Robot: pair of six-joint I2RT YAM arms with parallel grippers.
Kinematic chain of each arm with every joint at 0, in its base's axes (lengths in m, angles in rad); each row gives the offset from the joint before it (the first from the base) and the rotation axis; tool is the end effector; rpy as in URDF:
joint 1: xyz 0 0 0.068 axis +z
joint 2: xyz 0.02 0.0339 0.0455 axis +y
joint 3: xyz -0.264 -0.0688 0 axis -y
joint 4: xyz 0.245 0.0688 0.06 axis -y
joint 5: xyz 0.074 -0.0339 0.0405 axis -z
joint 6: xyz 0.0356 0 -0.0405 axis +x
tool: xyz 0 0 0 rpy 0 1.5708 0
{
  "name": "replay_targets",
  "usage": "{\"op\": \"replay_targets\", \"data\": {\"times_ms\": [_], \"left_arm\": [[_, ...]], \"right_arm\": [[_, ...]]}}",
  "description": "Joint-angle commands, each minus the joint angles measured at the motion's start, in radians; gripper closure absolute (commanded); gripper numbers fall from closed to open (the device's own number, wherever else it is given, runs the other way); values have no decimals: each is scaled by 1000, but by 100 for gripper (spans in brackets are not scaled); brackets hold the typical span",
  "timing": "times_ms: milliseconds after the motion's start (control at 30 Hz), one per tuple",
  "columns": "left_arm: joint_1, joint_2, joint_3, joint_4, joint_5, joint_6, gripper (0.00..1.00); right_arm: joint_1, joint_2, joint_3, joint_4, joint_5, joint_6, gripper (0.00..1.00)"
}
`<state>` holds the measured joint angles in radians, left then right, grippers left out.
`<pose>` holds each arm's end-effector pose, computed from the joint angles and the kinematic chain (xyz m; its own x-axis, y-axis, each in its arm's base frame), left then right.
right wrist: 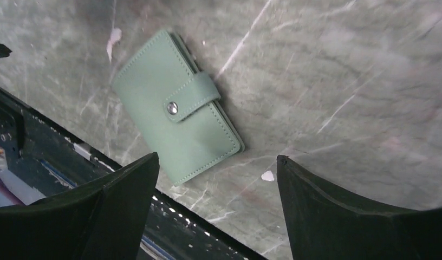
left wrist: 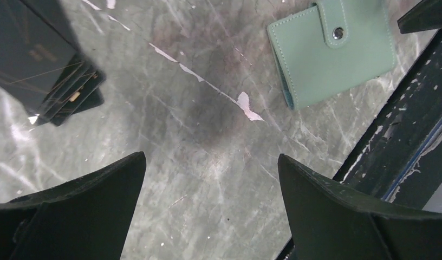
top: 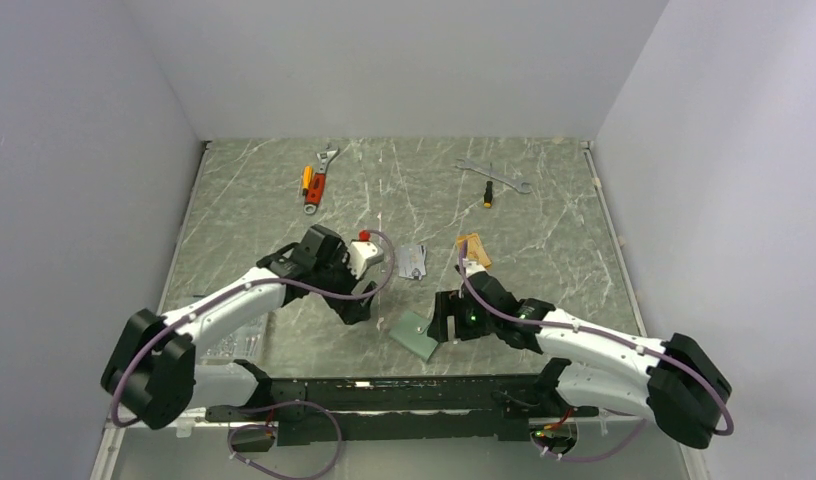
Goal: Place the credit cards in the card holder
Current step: Pick up the card holder from the center of the board.
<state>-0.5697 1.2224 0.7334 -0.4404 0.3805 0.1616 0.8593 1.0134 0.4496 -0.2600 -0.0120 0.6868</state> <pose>0.1936 -0.1397 0.2137 -0.5552 0.5331 -0.6384 0.7875 0.5838 -0.1974 0.1263 0.1472 0.1769 -0.8541 -0.0196 -0.5198 -0.2860 0.8525 0.4376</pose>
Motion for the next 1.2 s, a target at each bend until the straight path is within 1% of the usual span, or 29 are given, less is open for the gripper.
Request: {"op": "replay_targets", "data": {"times_ms": [0,100,167,267,333,367,400,467,667,767,833,900,933,1033,1167], "left_arm": [[-18,93,53,24,71,56,1],[-25,145,86,15,144,65,1],[-42,164,103,18,143,67,1],[-80,161,117,30,106,97,1],[-131,135,95,70,26,145,1],[-160,118,86,87,-20,177,1],[-178,105,78,101,-52,202,1],[-191,104,86,85,-82,239,1],[-254,89,47,47,-212,421,1],[-279,99,6,83,-246,480,1],[-282,124,8,110,-242,460,1],[-280,167,46,104,-210,394,1],[-278,190,73,88,-184,358,4],[-269,244,153,30,-110,236,6],[-254,262,174,66,-60,114,7]], "right_arm": [[5,66,-22,136,-112,53,21],[5,133,-26,204,-142,62,28],[3,174,-29,237,-156,67,32],[4,225,-38,277,-172,80,37],[3,250,-49,302,-174,94,44],[4,260,-58,315,-175,104,51],[3,271,-65,329,-171,116,61],[3,285,-85,357,-164,140,73],[4,307,-115,388,-135,185,93],[4,291,-139,391,-120,204,98],[5,262,-164,390,-109,224,100],[7,212,-196,371,-78,262,100],[9,180,-218,364,-59,281,100],[16,56,-284,327,6,342,100],[20,-35,-336,288,75,401,100]]}}
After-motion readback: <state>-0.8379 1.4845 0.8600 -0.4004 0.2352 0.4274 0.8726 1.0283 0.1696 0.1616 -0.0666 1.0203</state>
